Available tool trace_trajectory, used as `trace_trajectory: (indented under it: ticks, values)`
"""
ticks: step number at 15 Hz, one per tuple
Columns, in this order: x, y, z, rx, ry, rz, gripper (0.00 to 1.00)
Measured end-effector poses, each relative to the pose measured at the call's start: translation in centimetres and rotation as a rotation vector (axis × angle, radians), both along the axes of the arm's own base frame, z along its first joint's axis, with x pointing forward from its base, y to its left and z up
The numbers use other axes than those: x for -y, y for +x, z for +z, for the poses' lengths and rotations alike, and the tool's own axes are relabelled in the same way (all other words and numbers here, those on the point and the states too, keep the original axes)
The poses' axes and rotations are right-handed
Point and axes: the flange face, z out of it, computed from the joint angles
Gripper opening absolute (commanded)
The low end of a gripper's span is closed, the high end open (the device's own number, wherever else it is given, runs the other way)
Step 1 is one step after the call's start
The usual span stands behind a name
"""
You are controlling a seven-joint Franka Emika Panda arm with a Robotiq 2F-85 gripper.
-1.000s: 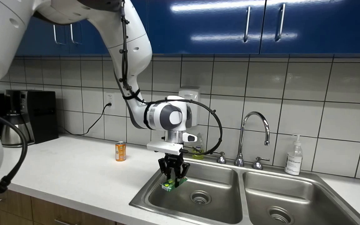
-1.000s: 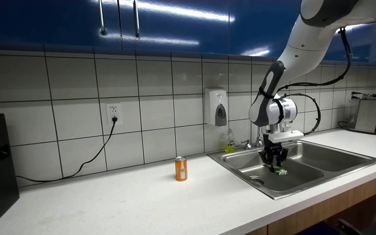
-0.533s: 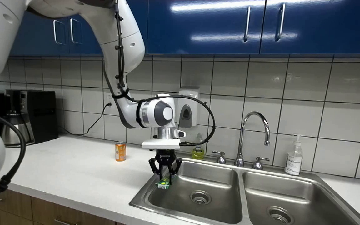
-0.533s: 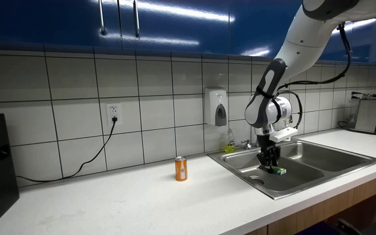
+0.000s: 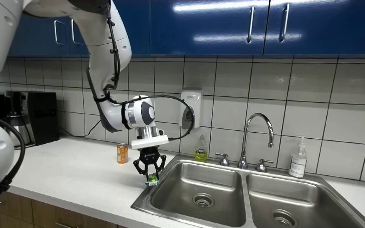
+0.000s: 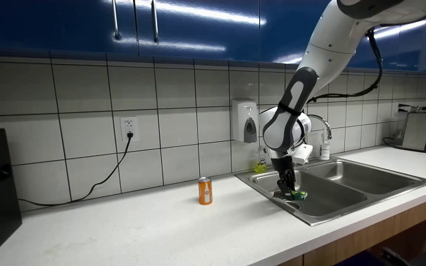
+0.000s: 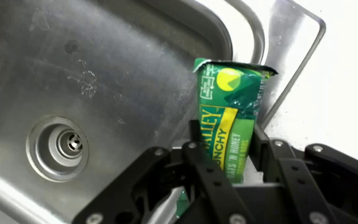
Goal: Remove the green object from the sink
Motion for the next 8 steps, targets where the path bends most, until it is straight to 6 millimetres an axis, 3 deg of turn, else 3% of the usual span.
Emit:
trace_trajectory:
  ticks: [8]
  values:
    - [-6.6, -1.2, -1.1, -0.019, 0.048, 0.243, 0.13]
